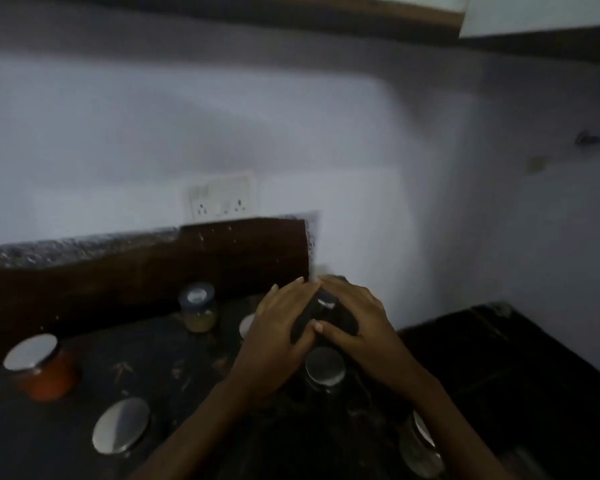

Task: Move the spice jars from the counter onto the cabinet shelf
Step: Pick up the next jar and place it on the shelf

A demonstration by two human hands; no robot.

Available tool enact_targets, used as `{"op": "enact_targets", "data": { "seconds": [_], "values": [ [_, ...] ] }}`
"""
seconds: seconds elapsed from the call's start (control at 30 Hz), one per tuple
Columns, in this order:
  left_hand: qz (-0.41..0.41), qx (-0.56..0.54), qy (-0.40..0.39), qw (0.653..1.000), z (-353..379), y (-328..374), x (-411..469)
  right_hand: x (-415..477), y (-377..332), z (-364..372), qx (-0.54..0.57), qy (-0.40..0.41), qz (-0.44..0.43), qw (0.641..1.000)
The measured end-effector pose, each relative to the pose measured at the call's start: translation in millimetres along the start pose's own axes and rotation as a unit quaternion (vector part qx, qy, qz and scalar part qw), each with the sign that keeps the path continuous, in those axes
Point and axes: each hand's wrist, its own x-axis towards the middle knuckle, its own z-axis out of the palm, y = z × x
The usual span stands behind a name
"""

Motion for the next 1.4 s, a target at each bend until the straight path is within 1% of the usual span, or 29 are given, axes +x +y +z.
{"op": "enact_targets", "data": {
  "seconds": [0.1,0.17,0.27,0.33,0.4,0.47,0.53,0.67,0.73,0.77,0.83,0.9,1.0,1.1,1.23,1.4],
  "values": [
    [-0.011,0.004,-0.057,0.998,43.9,14.8,-14.9,-32.8,39.0,-14.2,-0.032,-0.024,0.018,0.999],
    [-0.038,-0.003,-0.089,0.995,66.8,22.1,-24.7,-53.0,58.5,-19.1,-0.030,-0.036,0.037,0.998],
    [-0.050,0.001,-0.134,0.990,101.4,27.1,-39.0,-86.8,93.9,-18.8,-0.013,-0.038,0.082,0.996],
    [-0.055,0.010,-0.180,0.982,122.7,25.9,-46.9,-106.7,120.4,-19.5,-0.027,-0.041,0.093,0.994],
    [-0.054,0.033,-0.245,0.967,146.1,28.2,-52.0,-124.9,146.5,-22.4,-0.054,-0.031,0.083,0.995],
    [-0.062,0.050,-0.310,0.947,166.8,29.7,-56.7,-140.2,164.1,-23.1,-0.059,-0.005,0.098,0.993],
    [-0.068,0.045,-0.352,0.933,186.6,33.5,-61.6,-155.2,175.8,-23.3,-0.060,0.013,0.116,0.991],
    [-0.077,0.064,-0.410,0.906,215.6,34.5,-73.7,-171.9,187.8,-23.5,-0.113,-0.025,0.187,0.975],
    [-0.065,0.085,-0.412,0.905,221.1,32.9,-78.1,-177.1,192.5,-24.6,-0.120,-0.021,0.198,0.973],
    [-0.058,0.093,-0.412,0.905,221.1,31.5,-79.6,-179.1,193.2,-25.0,-0.106,-0.023,0.204,0.973],
    [-0.050,0.107,-0.415,0.902,220.1,27.3,-82.6,-182.0,190.7,-26.2,-0.039,-0.030,0.228,0.972],
    [-0.046,0.117,-0.419,0.899,219.5,23.8,-84.1,-183.0,187.8,-27.9,0.029,-0.020,0.237,0.971],
    [-0.047,0.116,-0.415,0.901,218.3,23.9,-84.3,-182.5,189.5,-29.1,0.068,0.006,0.221,0.973],
    [-0.037,0.089,-0.372,0.923,209.1,26.8,-84.0,-176.8,191.1,-32.4,0.089,0.007,0.235,0.968],
    [-0.008,0.053,-0.297,0.953,184.4,34.2,-81.3,-156.8,170.3,-46.1,0.163,-0.019,0.285,0.944],
    [-0.057,-0.026,-0.267,0.962,150.0,54.2,-74.4,-129.3,138.2,-54.1,0.203,-0.048,0.267,0.941]
  ]
}}
